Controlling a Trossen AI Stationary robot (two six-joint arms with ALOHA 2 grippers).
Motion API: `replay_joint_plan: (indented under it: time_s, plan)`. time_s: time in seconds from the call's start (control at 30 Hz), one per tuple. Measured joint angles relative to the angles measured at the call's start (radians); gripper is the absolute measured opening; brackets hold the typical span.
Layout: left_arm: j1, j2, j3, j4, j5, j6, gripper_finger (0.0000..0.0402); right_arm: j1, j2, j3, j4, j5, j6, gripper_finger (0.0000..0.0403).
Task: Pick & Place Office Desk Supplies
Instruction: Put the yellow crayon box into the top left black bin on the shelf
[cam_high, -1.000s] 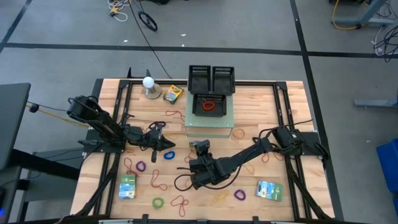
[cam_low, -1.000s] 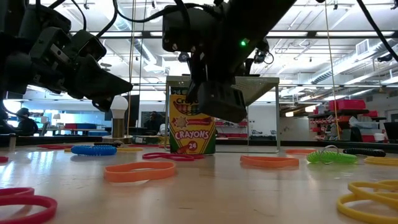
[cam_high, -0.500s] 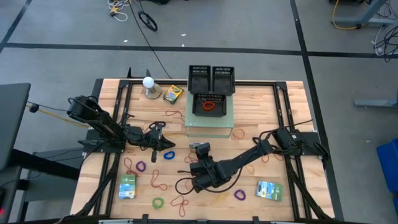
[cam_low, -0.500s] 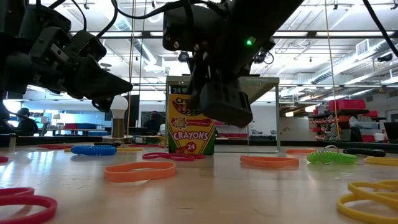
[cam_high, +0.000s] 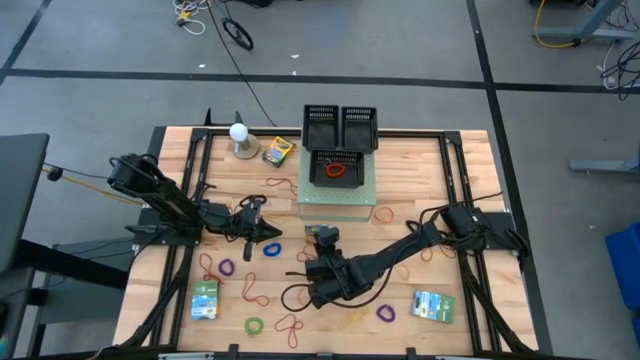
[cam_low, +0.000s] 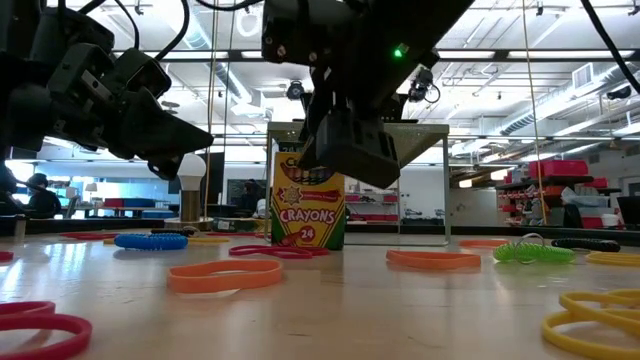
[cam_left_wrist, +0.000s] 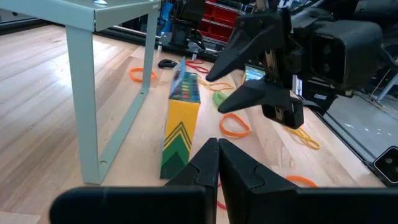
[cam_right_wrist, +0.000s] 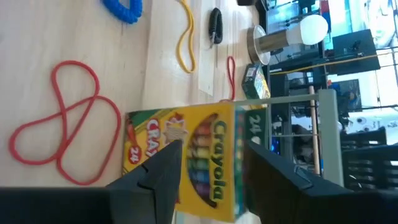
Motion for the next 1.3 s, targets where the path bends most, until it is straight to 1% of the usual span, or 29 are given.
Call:
replay_joint_plan:
  time_s: [0.27,0.4,0.5,0.6,0.67,0.73,0.83,0.9,0.97,1.03,1.17,1.3]
  plan:
    - [0.000,0.000,0.000,0.000,0.000,0.000,0.0018,0.000,-0.019,0.000,0.011,0.005,0.000,0.0181]
    - [0.000,0.000,0.000,0.000,0.000,0.001,0.0018,0.011,-0.034,0.000,0.007,0.026,-0.005,0.0181]
    - [0.000,0.000,0.001,-0.001,0.000,0.001,0.0018,0.024,-0.060,0.000,-0.024,0.047,-0.007,0.0181]
    - [0.000,0.000,0.003,0.001,0.000,0.001,0.0018,0.037,-0.104,0.000,-0.077,0.039,0.020,0.0173]
    - [0.000,0.000,0.003,0.002,0.000,0.001,0.0018,0.041,-0.145,0.000,-0.129,0.000,0.085,0.0160]
    - [0.000,0.000,0.004,0.001,0.000,0.001,0.0018,0.040,-0.185,0.000,-0.203,-0.082,0.185,0.0140]
    - [0.000,0.000,0.005,0.002,0.000,0.004,0.0018,0.040,-0.226,-0.013,-0.294,-0.166,0.298,0.0098]
    - [0.000,0.000,0.005,0.002,0.000,0.007,0.0018,0.048,-0.259,-0.072,-0.287,-0.196,0.326,0.0064]
    - [0.000,0.000,0.011,0.002,0.000,0.007,0.0018,0.057,-0.299,-0.157,-0.227,-0.236,0.357,0.0028]
    - [0.000,0.000,0.020,0.002,0.000,0.007,0.0018,0.066,-0.353,-0.266,-0.140,-0.269,0.392,0.0008]
    - [0.000,0.000,0.045,-0.005,0.004,-0.015,0.0018,0.078,-0.487,-0.483,0.130,-0.312,0.438,0.0016]
    - [0.002,0.000,0.088,-0.039,0.003,-0.084,0.0018,0.069,-0.623,-0.699,0.404,-0.412,0.445,0.0006]
